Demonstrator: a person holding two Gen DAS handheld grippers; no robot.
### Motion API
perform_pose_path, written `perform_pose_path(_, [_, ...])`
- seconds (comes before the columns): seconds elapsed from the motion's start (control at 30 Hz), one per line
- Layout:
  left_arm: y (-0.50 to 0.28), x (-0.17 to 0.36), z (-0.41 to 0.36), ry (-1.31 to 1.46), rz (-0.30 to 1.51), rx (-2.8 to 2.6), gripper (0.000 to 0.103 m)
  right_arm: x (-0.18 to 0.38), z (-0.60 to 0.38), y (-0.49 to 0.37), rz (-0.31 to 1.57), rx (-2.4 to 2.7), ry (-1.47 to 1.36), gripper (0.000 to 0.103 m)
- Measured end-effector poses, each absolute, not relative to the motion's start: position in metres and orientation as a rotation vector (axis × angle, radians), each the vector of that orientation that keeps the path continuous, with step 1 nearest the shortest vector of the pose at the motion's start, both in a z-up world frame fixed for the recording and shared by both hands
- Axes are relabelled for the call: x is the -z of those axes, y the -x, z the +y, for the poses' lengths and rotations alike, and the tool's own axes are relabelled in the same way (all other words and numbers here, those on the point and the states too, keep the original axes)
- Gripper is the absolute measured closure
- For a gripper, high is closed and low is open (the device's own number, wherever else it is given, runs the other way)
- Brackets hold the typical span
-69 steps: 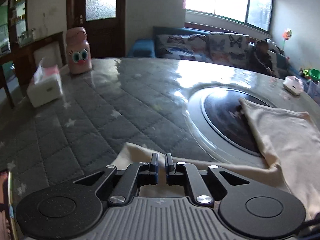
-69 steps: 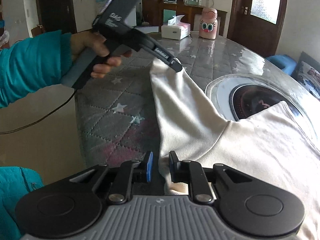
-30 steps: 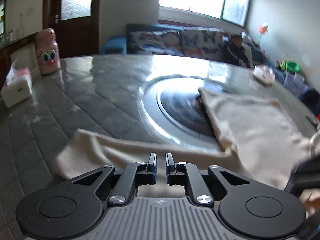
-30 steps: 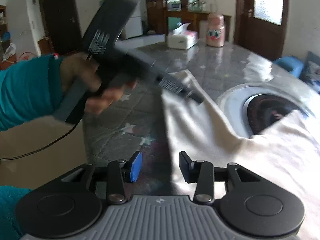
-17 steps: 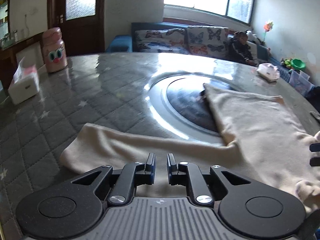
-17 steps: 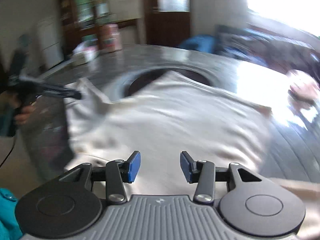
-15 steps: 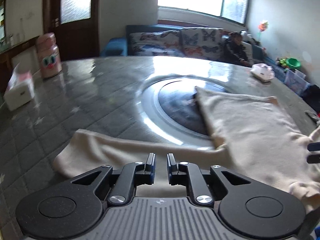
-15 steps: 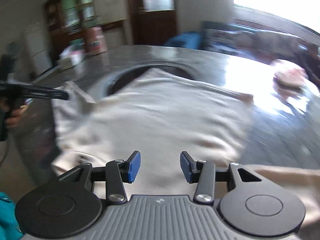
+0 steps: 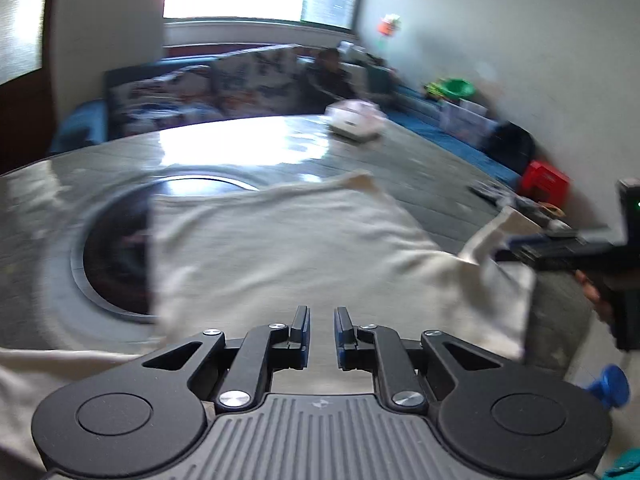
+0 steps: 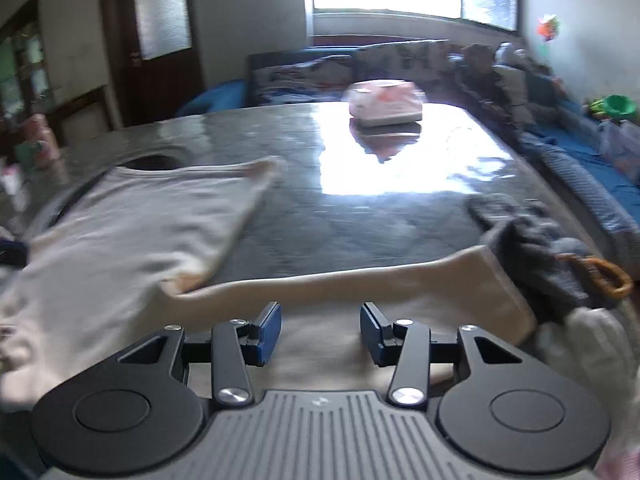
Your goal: Fold clothes
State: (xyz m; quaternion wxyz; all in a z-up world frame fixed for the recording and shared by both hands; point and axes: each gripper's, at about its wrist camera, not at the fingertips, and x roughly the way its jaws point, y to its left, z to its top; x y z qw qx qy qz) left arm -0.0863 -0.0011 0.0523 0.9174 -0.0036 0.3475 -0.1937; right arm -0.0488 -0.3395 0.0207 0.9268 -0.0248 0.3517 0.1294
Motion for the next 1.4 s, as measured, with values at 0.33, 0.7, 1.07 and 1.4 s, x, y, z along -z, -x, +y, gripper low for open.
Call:
perform_pose_path(0.33, [0.088,-0.044,-0.046,-0.022,0.741,0.524,0.084,-0.025,-0.387,0.063,0.7,-0.041,-0.009,0.059])
perform_pose_path(0.7, [0.089,-0.049,-0.065,-0.044,0.728,0.557,0.077,-0.011,-0.405,0.056,0.687,0.049,-0.148,0.071])
perform_pose_path(1.07, [0.085,-0.047,-0.088,-0.075,0.725,0.607,0.077,-0.04,-0.412,0.085,0.54,0.044,-0.19,0.098])
perform_pose_path(1.4, [0.068,-0.033,-0.123,-0.088,0.722,0.659,0.067,-0.046,-0.417,0.099,0.524,0.026,-0.224,0.098])
